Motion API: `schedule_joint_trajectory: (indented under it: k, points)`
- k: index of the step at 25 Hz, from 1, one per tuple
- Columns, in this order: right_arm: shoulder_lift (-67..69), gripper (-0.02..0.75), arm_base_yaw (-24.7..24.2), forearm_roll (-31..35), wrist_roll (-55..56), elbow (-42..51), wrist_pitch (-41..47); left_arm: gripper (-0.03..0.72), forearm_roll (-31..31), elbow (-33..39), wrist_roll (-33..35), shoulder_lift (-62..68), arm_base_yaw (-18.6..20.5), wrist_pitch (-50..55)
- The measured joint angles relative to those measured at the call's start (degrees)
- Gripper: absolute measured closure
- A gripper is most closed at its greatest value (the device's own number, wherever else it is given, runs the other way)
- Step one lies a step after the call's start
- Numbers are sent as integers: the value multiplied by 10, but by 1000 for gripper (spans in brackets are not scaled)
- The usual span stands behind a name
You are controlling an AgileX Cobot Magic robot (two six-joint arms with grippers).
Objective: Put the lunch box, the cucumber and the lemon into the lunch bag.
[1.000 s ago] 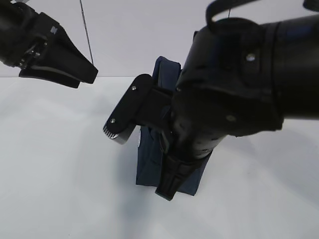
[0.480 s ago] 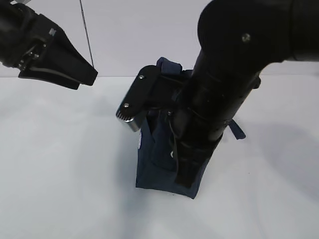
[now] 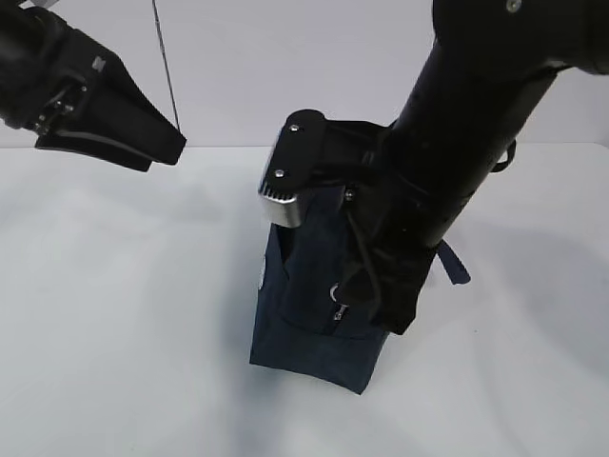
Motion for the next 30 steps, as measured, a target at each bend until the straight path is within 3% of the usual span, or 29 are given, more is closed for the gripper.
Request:
schedule_joint_trajectory:
  k: [13, 20, 30]
  points:
    - [0, 730, -8, 32, -71, -100, 63, 326, -2, 0, 23, 0, 0, 0]
    - [0, 730, -35, 53, -88, -143, 69, 326, -5, 0, 38, 0, 0, 0]
    - [5, 730, -82, 159, -136, -158, 71, 326, -47, 0, 108, 0, 0, 8]
